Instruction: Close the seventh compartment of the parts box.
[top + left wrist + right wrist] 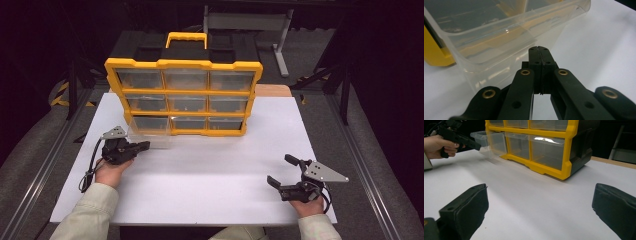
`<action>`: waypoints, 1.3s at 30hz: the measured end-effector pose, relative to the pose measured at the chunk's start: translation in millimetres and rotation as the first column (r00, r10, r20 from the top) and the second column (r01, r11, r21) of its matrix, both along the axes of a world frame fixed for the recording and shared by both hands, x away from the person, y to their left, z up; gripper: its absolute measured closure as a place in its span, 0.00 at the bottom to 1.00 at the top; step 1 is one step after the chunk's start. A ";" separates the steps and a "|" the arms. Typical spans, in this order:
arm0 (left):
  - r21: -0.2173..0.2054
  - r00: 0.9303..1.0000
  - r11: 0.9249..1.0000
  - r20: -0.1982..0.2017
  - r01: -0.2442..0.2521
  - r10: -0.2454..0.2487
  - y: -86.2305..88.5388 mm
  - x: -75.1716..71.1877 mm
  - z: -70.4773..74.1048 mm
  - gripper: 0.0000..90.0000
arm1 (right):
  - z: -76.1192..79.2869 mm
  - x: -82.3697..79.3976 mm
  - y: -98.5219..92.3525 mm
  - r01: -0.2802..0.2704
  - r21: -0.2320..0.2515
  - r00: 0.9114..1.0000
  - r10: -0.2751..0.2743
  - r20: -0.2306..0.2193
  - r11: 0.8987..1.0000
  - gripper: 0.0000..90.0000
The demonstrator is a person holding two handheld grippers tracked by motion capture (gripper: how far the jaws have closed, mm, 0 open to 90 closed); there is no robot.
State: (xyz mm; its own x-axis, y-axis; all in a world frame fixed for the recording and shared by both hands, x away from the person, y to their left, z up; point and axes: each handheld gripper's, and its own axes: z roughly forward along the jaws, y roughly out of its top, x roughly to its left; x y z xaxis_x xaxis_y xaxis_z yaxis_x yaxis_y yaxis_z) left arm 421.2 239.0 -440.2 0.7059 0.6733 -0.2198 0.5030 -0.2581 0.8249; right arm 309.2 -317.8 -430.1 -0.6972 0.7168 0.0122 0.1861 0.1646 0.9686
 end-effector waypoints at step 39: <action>-0.080 0.982 0.979 0.000 -0.188 0.188 -10.3 46.1 -7.9 0.99 | -2.5 2.8 -0.2 -0.008 0.009 1.000 0.008 -0.017 1.000 0.01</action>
